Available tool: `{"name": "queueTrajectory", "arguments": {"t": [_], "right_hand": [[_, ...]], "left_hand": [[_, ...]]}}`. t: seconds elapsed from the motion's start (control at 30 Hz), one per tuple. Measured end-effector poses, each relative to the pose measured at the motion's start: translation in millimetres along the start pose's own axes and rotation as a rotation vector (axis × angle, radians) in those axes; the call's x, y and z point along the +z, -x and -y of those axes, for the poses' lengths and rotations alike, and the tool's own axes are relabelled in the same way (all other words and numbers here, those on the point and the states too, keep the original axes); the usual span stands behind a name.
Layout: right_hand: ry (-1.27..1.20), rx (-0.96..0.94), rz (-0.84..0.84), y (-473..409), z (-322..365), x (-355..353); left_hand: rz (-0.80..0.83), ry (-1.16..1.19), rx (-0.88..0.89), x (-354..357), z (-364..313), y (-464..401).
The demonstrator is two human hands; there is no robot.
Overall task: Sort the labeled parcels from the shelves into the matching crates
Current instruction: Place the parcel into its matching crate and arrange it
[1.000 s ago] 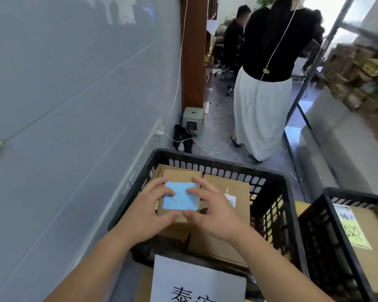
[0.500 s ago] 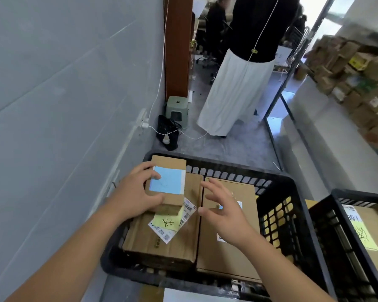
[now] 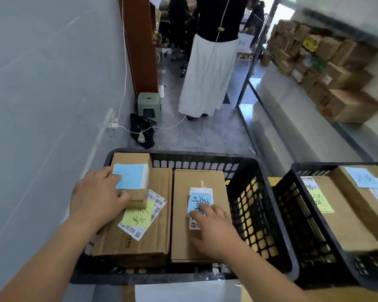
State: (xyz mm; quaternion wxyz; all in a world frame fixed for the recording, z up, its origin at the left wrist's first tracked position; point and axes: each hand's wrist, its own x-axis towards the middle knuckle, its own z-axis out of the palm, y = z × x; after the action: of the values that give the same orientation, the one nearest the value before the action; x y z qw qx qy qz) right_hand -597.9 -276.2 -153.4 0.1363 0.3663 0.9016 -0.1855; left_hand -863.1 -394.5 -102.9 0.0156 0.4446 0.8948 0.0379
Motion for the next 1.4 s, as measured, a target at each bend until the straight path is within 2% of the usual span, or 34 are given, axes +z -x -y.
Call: {"name": "queueTrajectory", "arguments": {"t": [0.13,0.23,0.43,0.6,0.7,1.07,1.4], "right_hand": [[-0.019,-0.027,0.017,2.1,-6.3,-5.7],[-0.084,-0.055,-0.05,15.6,-13.9,-9.7],[-0.127,-0.036,-0.14,87.0,-47.2,-21.5],[-0.159,0.025,-0.245,174.1,-98.4,-31.3],[-0.182,0.088,-0.263,236.9,-136.1,-30.8],[-0.312,0.427,-0.401,461.0,-276.5,4.3],[-0.368,0.7,-0.535,602.6,-356.8,35.1]], "left_hand": [[-0.018,-0.009,-0.012,-3.3,-5.6,5.8],[-0.036,0.018,-0.016,-6.8,-19.0,19.4],[-0.069,0.086,0.145,-16.7,-79.9,69.2],[-0.027,0.061,0.291,-23.6,-160.4,119.8],[-0.002,0.131,0.354,-22.0,-212.2,158.7],[0.101,0.169,0.742,-14.5,-419.5,299.5],[0.184,0.124,1.12,-2.2,-591.2,392.0]]}}
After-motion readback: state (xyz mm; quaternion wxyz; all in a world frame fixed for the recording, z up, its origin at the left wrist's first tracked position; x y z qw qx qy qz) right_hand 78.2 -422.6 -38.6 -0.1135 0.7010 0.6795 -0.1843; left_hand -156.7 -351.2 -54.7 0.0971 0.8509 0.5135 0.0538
